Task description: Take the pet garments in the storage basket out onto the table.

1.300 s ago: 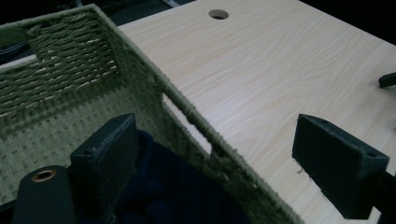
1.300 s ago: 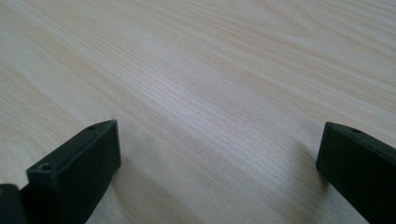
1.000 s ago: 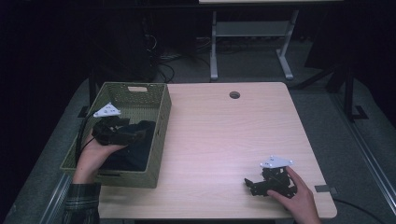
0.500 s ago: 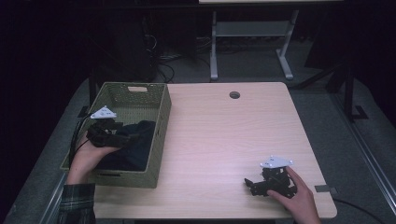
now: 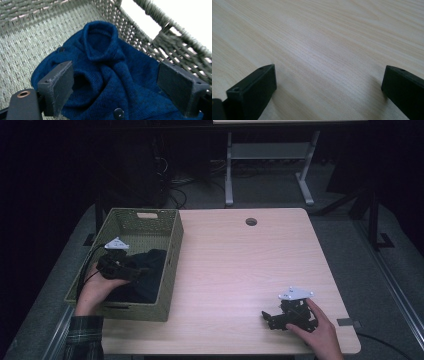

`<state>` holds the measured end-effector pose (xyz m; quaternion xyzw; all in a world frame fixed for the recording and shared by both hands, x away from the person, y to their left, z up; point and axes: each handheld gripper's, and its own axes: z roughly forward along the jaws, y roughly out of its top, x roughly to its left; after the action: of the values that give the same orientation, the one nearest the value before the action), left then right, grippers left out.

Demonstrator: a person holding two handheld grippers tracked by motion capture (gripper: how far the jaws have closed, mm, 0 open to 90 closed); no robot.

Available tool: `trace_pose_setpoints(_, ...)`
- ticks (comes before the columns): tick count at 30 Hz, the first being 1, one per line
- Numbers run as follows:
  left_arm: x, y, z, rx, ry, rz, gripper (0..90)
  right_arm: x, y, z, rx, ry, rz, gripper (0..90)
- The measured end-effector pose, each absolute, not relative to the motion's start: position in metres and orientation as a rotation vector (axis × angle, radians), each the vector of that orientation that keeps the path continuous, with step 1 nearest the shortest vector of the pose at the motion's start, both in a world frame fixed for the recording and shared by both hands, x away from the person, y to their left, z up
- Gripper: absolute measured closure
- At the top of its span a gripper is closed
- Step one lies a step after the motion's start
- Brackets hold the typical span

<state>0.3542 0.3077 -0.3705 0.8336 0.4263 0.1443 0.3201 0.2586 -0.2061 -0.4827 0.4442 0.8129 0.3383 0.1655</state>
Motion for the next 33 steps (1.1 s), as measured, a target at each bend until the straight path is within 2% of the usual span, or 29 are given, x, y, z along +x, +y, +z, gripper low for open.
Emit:
trace_pose_setpoints(22,0.368,0.303,-0.396,2.305,1.188,0.367,13.8,0.259,-0.206,-0.483,1.265,2.315,0.964,0.0)
trace_pose_setpoints(33,0.373,0.296,-0.412,2.346,1.233,0.275,13.8,0.259,-0.206,-0.483,1.264,2.315,0.964,0.0)
